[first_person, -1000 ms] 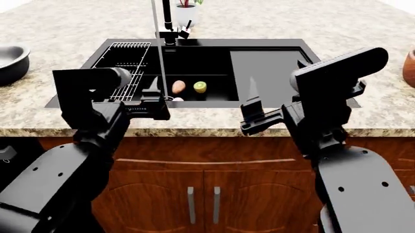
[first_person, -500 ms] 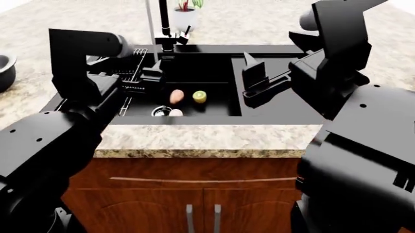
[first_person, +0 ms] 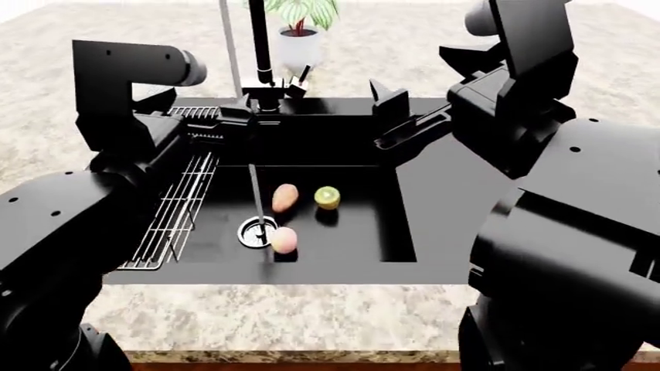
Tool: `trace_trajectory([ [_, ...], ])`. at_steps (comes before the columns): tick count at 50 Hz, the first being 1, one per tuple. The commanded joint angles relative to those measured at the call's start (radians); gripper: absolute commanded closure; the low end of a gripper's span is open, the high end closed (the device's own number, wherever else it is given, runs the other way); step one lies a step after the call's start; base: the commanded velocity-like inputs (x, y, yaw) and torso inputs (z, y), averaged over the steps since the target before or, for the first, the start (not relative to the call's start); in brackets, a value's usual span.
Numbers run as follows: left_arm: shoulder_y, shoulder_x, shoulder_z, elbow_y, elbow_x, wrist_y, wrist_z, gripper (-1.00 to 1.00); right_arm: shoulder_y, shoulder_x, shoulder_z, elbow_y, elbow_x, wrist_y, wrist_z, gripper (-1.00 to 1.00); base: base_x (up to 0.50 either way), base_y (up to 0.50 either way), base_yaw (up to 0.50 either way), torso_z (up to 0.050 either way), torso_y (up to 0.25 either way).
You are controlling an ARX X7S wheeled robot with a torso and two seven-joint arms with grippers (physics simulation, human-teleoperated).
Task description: Pick the apricots and kiwis from the sink and place them in one bowl. Place the sweet potato in the other bowl. Then turn off the sink faucet.
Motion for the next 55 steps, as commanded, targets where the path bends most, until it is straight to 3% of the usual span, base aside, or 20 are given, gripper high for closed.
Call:
trace_trajectory([
  [1,-0.004,-0.006,0.001,-0.008,-0.009,0.003,-0.006,-1.0,0.008,-0.001,0.006,0.008,-0.001,0.002,-0.014,-1.0,0.5,0.0,0.0,0.0,0.0],
  [43,-0.01,-0.017,0.006,0.011,-0.052,-0.003,-0.035,-1.0,-0.003,-0.001,0.035,-0.013,-0.013,0.002,-0.05,-1.0,0.5,0.0,0.0,0.0,0.001],
  [55,-0.003,-0.049,0.04,0.048,-0.06,0.038,-0.017,-1.0,0.002,-0.001,0.022,-0.015,0.013,0.002,-0.038,-1.0,0.0,0.0,0.0,-0.002,-0.136],
])
